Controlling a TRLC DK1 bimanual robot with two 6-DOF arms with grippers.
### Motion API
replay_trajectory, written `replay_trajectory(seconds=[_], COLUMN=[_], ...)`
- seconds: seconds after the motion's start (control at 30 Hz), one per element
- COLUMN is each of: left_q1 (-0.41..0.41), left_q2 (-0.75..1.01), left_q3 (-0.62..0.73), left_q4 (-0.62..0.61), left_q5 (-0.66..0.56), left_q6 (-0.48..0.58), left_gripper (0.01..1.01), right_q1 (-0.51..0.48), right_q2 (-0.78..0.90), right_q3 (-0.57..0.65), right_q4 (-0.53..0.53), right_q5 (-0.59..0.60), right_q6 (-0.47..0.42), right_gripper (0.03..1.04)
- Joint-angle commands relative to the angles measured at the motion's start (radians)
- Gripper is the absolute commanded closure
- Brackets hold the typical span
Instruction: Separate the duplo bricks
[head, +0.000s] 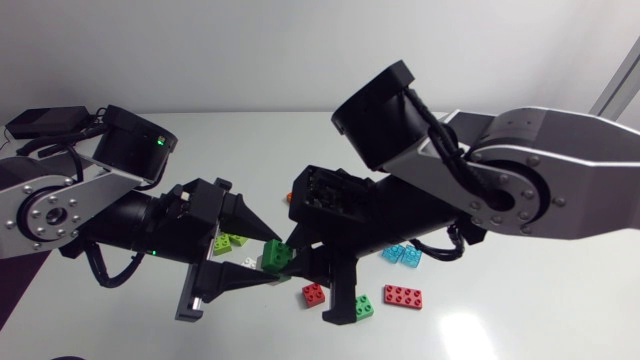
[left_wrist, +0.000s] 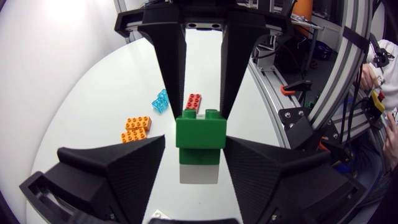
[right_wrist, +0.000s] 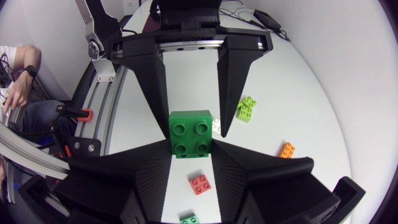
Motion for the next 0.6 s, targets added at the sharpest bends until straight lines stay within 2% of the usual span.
replay_trajectory(seconds=[0.0,0.37,0.57], left_q1=[0.003,0.012,0.004], left_q2=[-0.006,-0.012,-0.011], left_q3=[0.009,-0.011,-0.014], left_q4=[0.006,0.006,0.007], left_q5=[-0.002,-0.002,-0.002], left_q6=[-0.015,-0.007,-0.01], left_gripper=[0.182,0.184,0.389], right_q1=[0.001,-0.022,-0.024], right_q2=[-0.012,-0.055,-0.066], right_q3=[-0.018,0.0,-0.003], right_q4=[-0.004,-0.038,-0.041], right_q5=[-0.012,-0.012,-0.012], right_q6=[0.023,0.02,0.023], right_gripper=[0.89,0.89,0.89])
